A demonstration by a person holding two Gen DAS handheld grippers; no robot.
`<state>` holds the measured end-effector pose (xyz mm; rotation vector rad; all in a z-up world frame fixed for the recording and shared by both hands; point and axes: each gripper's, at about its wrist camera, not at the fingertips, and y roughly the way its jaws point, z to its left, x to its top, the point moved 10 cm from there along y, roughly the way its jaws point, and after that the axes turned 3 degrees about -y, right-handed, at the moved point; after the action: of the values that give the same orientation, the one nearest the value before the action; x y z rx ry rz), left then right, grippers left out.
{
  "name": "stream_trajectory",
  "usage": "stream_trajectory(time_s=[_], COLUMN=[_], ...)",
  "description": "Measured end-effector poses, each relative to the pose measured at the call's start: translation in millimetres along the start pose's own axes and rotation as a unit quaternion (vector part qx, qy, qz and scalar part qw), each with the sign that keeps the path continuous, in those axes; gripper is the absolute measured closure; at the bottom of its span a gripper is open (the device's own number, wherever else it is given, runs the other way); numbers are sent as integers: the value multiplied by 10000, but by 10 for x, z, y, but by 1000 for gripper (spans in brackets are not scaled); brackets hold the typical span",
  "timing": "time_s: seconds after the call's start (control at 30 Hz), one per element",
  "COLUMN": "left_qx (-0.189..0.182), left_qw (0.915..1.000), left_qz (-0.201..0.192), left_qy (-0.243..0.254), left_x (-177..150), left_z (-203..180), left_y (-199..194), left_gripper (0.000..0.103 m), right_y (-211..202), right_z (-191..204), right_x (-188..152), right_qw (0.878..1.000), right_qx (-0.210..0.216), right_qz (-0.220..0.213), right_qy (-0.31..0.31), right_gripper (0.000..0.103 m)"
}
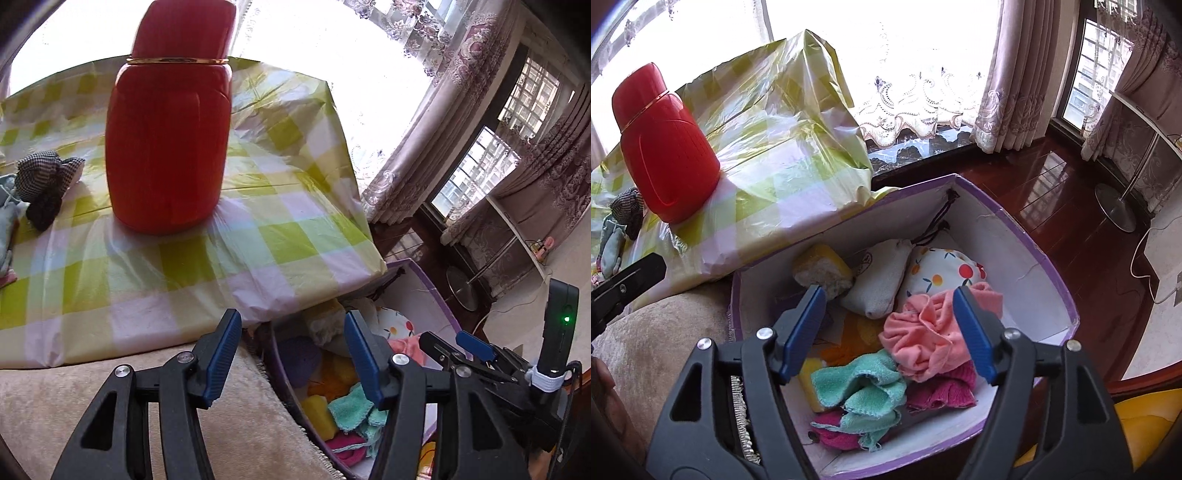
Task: Organize soft objects
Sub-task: 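Carry the yellow sponge and pink towel over the white box and open both tools, then move both open tools back toward the remaining items on the bed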
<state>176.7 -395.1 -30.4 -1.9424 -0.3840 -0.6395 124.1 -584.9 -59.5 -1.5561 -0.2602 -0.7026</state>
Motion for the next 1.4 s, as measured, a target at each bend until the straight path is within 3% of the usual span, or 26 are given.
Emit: stream_trajectory(time_s=[0.27, 0.83, 1.07, 1.4], left_qx=[639, 1127, 1442, 1889], left_qw=[9973, 9888, 9760, 9462], left_qz=[-242, -607, -892, -1204], left_qy=[-283, -768, -1367, -2337], left_x=[93, 221, 270, 273], left_z=[533, 1328, 1990, 3072], left_y=[-166, -492, -791, -1217], left_gripper=[40, 39, 39, 39], right_y=[-12, -72, -52, 10], right_z=[459, 1576, 2167, 2926], right_x=[11, 53, 105, 147], right_qw=[9989, 9898, 9808, 9662], right_qx=[364, 1078, 1429, 1754], right_qz=[16, -53, -94, -110], right_qy=[-299, -931, -1324, -1886], right_gripper=[27, 25, 24, 23])
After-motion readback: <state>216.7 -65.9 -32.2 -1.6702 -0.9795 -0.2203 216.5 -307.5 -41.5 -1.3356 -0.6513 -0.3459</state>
